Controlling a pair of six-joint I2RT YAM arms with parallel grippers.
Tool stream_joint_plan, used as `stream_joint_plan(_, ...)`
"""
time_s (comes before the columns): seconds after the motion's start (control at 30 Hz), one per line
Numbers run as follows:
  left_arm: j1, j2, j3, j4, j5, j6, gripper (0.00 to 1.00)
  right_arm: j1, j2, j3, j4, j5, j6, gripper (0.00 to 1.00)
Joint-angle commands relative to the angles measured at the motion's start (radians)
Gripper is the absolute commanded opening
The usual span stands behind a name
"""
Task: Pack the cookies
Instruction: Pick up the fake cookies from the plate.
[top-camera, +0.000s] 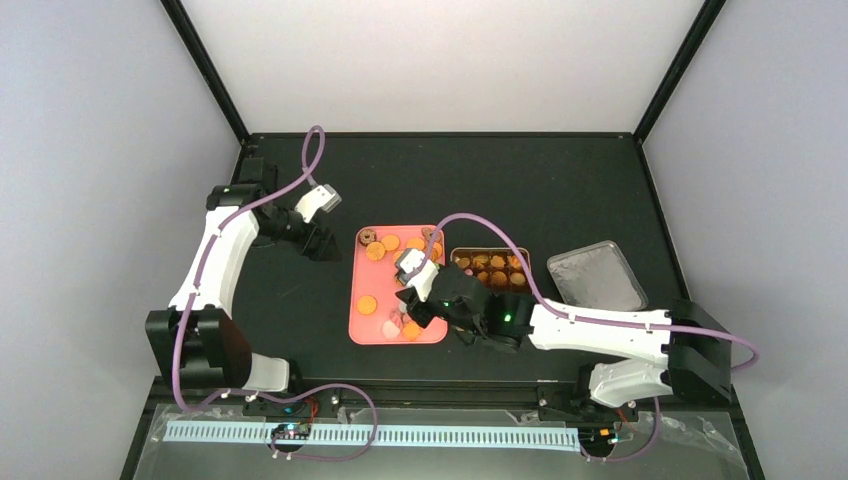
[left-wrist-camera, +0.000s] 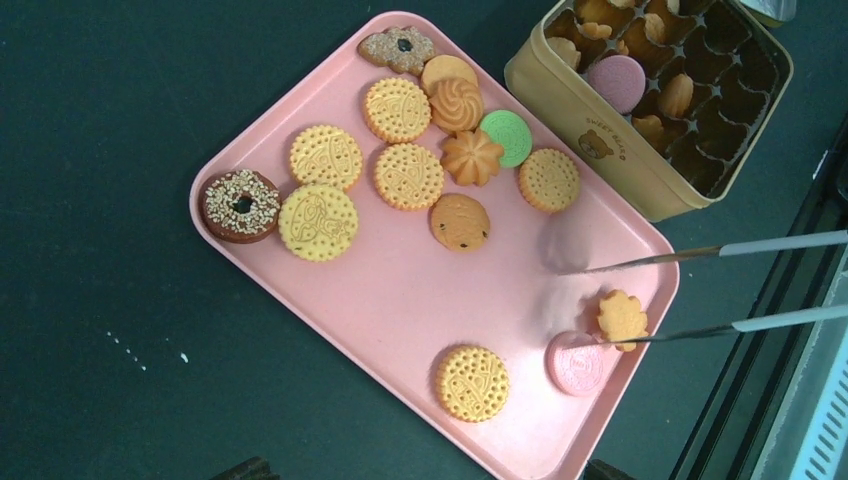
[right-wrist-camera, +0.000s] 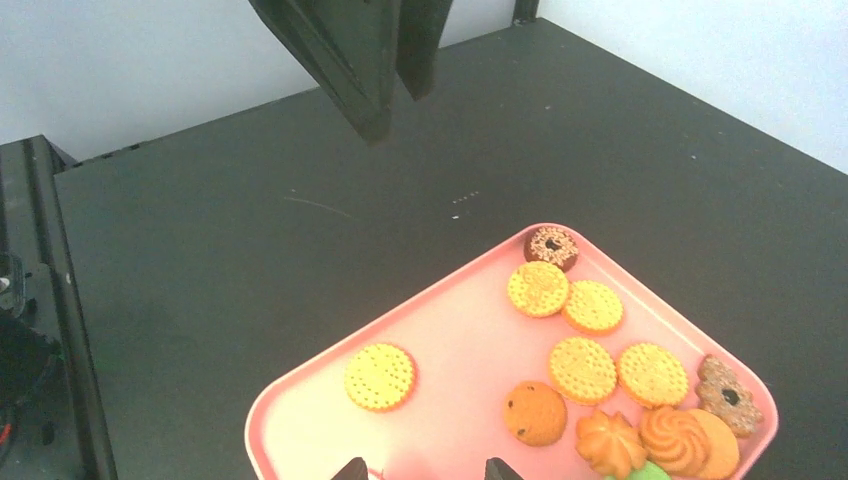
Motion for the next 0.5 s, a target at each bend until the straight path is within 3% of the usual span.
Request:
stream_joint_plan(0.0,0.007,0.009,0.049,-0.028,0.039,0.005,0.82,0.006,-0.046,-0.011,-0.023,0.064,-0.004,0.29)
stream_joint_plan(0.47,0.007,0.017,0.072,-0.038,0.048,0.008,0.81,0.005,-0.122,0.007,-0.053,0.068,0.028,0.3)
